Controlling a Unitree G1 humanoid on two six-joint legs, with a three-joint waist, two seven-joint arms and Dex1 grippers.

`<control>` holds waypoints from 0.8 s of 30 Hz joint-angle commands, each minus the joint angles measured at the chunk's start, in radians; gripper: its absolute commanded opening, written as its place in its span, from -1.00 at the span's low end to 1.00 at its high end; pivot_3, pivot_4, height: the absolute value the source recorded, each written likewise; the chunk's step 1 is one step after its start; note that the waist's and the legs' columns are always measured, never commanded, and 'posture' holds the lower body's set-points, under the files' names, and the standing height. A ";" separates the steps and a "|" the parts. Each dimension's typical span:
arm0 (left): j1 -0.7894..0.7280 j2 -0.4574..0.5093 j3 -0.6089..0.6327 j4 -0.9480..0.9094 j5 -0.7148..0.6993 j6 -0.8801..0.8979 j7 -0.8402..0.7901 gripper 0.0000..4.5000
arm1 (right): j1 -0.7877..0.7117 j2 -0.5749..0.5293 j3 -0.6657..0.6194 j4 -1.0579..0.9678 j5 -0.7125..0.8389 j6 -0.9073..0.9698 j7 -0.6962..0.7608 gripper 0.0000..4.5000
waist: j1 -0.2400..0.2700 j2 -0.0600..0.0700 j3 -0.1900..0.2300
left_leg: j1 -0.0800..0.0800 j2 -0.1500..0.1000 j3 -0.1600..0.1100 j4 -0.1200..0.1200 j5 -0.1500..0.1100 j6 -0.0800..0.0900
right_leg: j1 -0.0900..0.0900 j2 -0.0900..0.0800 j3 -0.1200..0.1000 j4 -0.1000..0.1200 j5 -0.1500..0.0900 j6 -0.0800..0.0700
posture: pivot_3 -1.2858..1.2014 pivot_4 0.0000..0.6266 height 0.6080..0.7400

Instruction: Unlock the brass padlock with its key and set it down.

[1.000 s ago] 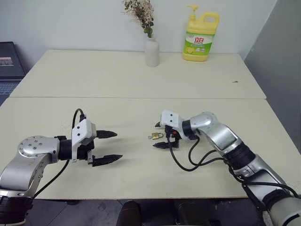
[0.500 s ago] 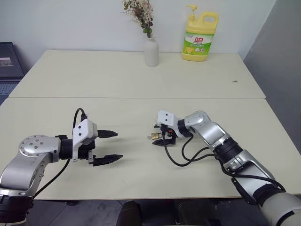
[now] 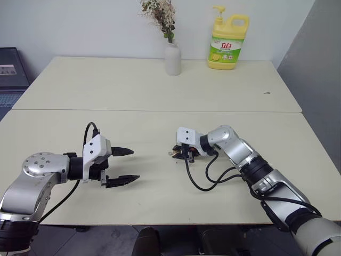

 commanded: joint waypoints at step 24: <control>-0.041 -0.002 -0.017 -0.003 -0.005 -0.004 0.001 1.00 | 0.091 -0.077 -0.030 -0.094 -0.037 0.085 0.009 0.01 | 0.003 0.000 0.000 | 0.000 0.000 0.000 0.000 0.000 0.000 | 0.000 0.000 0.000 0.000 0.000 0.000 | 0.03 -0.52 1.00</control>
